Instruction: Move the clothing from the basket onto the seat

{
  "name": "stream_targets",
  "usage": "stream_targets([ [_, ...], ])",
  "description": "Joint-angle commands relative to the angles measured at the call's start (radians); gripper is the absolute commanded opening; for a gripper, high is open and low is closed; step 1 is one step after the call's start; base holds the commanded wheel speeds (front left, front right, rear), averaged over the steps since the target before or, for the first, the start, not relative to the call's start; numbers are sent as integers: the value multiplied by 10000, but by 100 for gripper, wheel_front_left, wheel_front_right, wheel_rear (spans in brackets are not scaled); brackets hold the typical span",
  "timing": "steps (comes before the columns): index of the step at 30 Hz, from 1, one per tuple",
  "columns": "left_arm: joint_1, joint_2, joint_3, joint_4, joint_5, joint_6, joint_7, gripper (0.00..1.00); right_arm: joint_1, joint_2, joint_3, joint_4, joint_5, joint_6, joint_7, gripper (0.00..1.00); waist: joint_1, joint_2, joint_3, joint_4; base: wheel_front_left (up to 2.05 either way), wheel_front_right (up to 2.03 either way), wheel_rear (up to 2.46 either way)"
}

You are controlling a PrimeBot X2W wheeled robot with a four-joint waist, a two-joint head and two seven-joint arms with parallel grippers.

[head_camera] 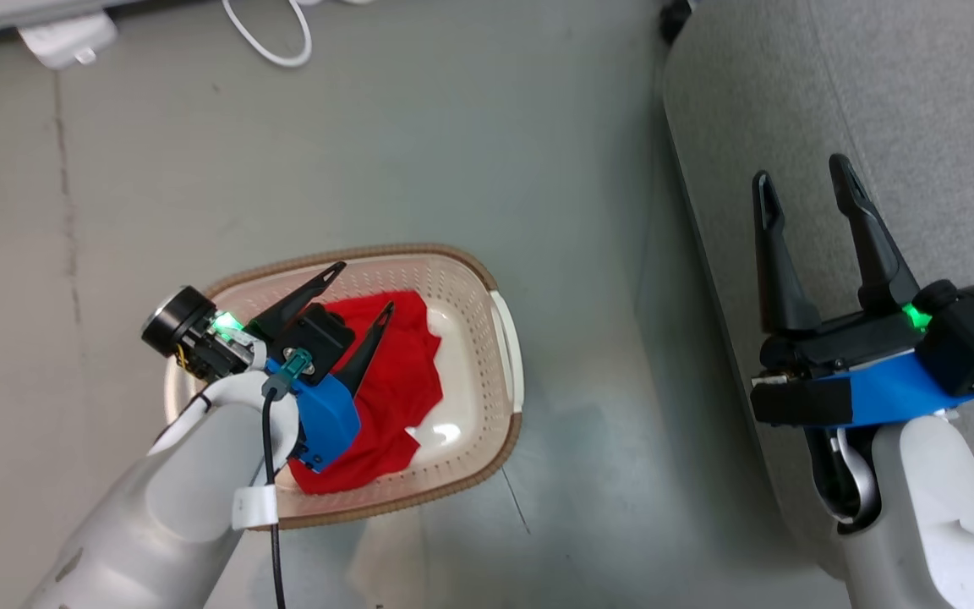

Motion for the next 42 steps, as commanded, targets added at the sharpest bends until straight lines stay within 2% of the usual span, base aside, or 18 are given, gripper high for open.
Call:
stream_targets([
  [1, -355, 119, -317, 243, -96, -9, -28, 100, -301, 16, 48, -76, 41, 1, -6, 100, -3, 0, 784, -418, 0, 0, 0],
  [13, -2057, 357, -3522, 2678, -921, -10, 195, 100, -1223, 94, 181, -444, 38, 1, -6, 100, -3, 0, 2607, -935, 0, 0, 0],
  [19, -2725, 470, -4567, 3448, -1321, -10, 753, 100, -1495, 140, 241, -699, 26, 1, -6, 100, -3, 0, 3401, -1083, 0, 0, 0],
  [33, -3784, 806, -5117, 3888, -770, -10, 2133, 100, -2201, 198, 483, -1266, 111, 1, -6, 100, -3, 0, 5203, -1353, 0, 0, 0],
  [42, -4200, 864, -5126, 4081, -272, -11, 2478, 100, -2137, 201, 489, -1491, 183, 1, -6, 100, -3, 0, 5786, -1493, 0, 0, 0],
])
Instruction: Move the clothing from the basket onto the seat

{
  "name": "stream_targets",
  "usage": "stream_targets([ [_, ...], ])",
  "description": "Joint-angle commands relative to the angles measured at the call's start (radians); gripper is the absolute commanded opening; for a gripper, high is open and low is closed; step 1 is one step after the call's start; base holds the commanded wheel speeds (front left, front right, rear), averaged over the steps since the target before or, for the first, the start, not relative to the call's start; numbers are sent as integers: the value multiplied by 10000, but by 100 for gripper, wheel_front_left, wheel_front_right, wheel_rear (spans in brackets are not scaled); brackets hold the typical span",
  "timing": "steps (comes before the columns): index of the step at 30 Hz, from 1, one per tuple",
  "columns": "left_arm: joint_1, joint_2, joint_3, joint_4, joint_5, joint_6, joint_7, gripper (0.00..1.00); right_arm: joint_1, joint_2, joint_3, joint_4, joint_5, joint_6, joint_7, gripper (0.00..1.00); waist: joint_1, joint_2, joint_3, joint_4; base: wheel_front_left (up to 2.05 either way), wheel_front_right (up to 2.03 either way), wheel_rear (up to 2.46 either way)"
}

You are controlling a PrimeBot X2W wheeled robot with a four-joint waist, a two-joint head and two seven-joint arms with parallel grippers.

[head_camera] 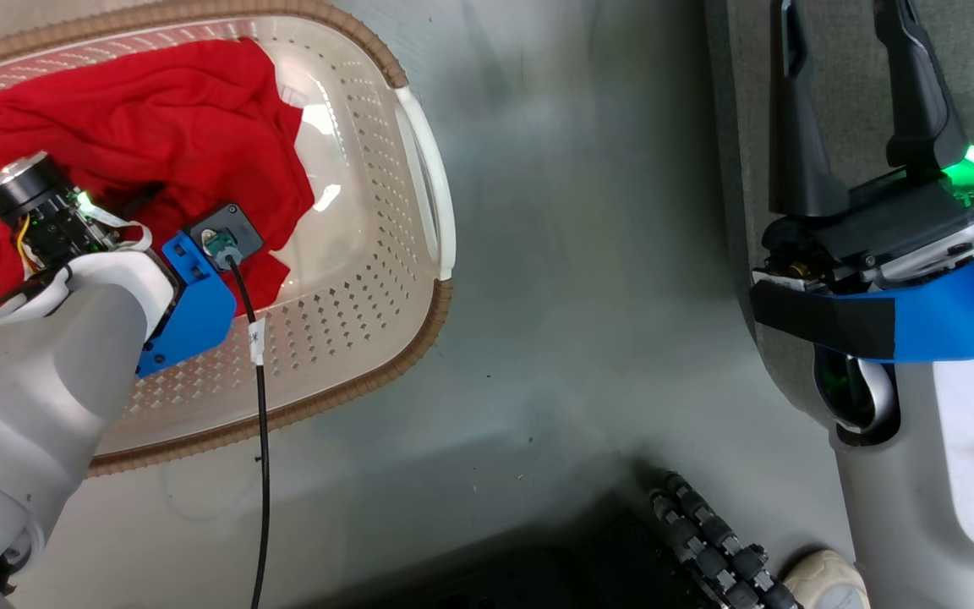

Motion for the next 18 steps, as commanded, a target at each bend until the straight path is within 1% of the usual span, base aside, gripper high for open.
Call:
stream_targets([
  [1, -183, 34, -32, 58, 28, -11, 20, 100, -28, 24, -33, -62, 37, 1, -6, 100, -1, 0, 95, -41, 0, 0, 0],
  [9, -198, -45, -33, 301, 278, -1, 240, 100, 43, 26, -150, -119, 49, 1, -6, 100, -1, 0, 276, -47, 0, 0, 0],
  [10, -157, -52, -35, 311, 327, 3, 222, 84, 35, 26, -157, -114, 46, 1, -6, 100, -1, 0, 276, -49, 0, 0, 0],
  [11, -142, -66, -32, 312, 326, 5, 179, 40, 22, 26, -168, -108, 43, 1, -6, 100, -1, 0, 272, -43, 0, 0, 0],
  [12, -66, -88, -34, 316, 330, 15, 193, 0, 2, 26, -167, -99, 45, 1, -6, 100, -1, 0, 263, -39, 0, 0, 0],
  [18, -20, -202, -33, 281, 150, 14, 213, 0, -106, 27, -215, 22, 27, 1, -6, 100, -1, 0, 151, 37, 0, 0, 0],
])
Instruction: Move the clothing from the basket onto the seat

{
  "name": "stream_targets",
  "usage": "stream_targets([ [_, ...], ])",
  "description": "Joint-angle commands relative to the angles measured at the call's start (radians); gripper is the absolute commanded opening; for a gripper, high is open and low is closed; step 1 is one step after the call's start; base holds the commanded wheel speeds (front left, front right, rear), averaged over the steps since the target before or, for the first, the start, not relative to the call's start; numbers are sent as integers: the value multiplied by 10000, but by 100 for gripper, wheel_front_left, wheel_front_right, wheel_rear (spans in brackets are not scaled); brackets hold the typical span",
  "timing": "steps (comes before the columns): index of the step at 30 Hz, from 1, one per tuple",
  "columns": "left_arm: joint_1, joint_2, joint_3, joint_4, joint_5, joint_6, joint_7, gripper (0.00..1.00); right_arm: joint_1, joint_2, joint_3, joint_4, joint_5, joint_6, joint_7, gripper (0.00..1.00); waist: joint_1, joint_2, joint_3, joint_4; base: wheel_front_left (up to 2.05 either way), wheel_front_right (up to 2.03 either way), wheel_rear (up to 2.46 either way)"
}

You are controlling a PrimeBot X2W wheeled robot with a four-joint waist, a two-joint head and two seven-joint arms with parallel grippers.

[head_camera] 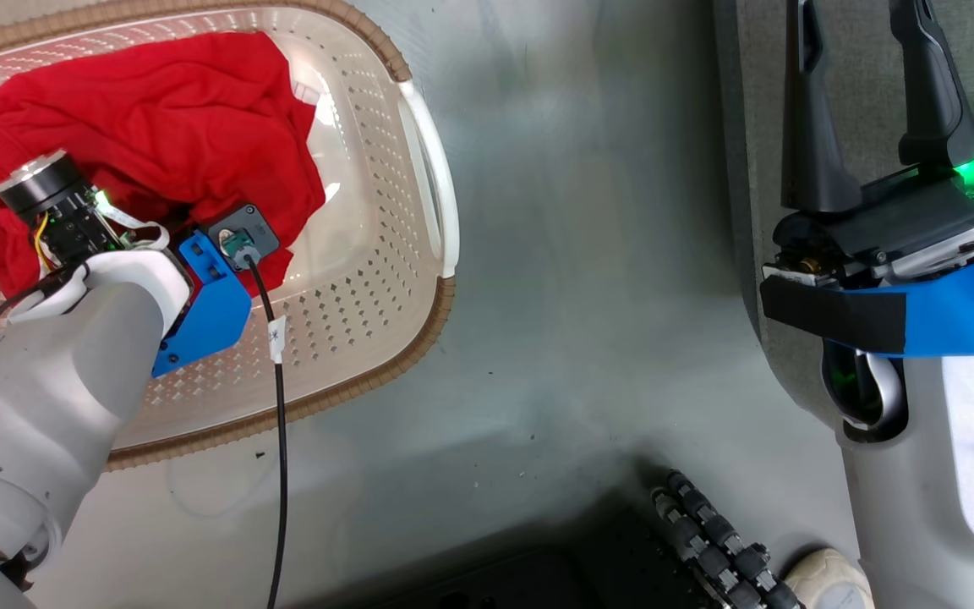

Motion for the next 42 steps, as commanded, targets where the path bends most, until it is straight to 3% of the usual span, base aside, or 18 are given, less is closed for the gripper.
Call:
stream_targets([
  [1, 50, 30, -33, 43, -22, 45, -17, 0, -114, 27, -38, 28, 19, 1, -6, 100, 0, 0, -56, 28, 0, 0, 0],
  [15, 345, -895, -33, -338, -625, 41, -1044, 0, 164, 23, -369, 245, -315, 1, -6, 100, 0, 0, -1216, 655, 0, 0, 0],
  [30, 1086, -2031, 132, -291, -1849, 37, -2614, 0, 1056, -453, -571, 771, -466, 1, -5, 100, 0, 0, -3709, 1826, 0, 0, 0],
  [36, 1411, -2121, 587, -882, -2222, 112, -2723, 0, 1655, -589, -666, 1008, -460, 1, -7, 100, 0, 0, -4795, 2257, 0, 0, 0],
  [42, 1993, -1721, 1343, -2156, -2339, 364, -2722, 0, 2218, -674, -658, 1241, -460, 1, -5, 100, 0, 0, -5866, 2518, 0, 0, 0],
])
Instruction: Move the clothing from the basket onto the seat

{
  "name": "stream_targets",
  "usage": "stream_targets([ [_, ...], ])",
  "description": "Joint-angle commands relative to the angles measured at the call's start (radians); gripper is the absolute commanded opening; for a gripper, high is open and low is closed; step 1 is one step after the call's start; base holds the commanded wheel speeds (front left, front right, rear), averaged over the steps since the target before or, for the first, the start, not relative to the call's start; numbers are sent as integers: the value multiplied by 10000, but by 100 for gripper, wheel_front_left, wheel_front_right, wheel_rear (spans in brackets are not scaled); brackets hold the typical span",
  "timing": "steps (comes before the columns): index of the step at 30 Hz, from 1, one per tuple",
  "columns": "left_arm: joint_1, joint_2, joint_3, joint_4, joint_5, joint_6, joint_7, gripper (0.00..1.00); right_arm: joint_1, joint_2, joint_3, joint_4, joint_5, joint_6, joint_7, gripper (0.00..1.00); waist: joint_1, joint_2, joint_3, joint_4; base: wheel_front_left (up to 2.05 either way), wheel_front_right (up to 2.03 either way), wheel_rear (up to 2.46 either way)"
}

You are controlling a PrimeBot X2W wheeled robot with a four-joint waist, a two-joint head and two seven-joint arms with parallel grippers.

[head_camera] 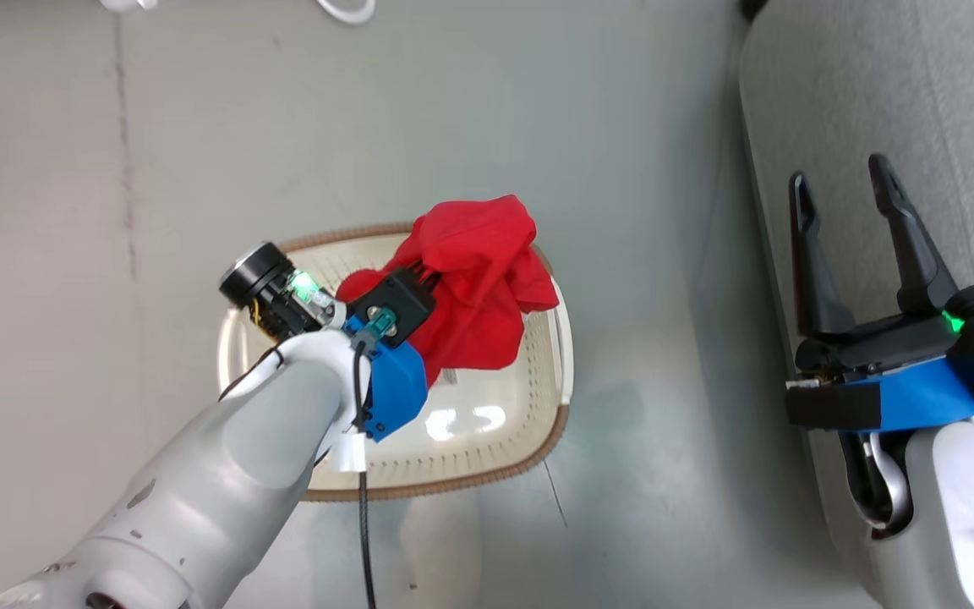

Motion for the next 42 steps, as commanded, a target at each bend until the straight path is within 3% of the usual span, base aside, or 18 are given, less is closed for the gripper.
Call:
stream_targets([
  [1, 197, 116, 173, -273, 29, 85, -44, 0, 173, -86, 4, 49, 1, 1, -7, 100, 1, 0, -742, 300, 0, 0, 0],
  [9, 987, 375, 1249, -1698, 78, 256, -46, 0, 951, -108, -26, 315, 66, 1, -5, 100, 1, 0, -2057, 515, 0, 0, 0],
  [24, 1860, 51, 3090, -3949, 542, 472, -46, 0, 1976, 18, -27, 590, 86, 1, -5, 100, 1, 0, -3816, 927, 0, 0, 0],
  [42, 2031, -484, 3350, -4898, 985, 247, -46, 0, 2760, 239, -52, 760, 103, 1, -5, 100, 1, 0, -4884, 1165, 0, 0, 0],
])
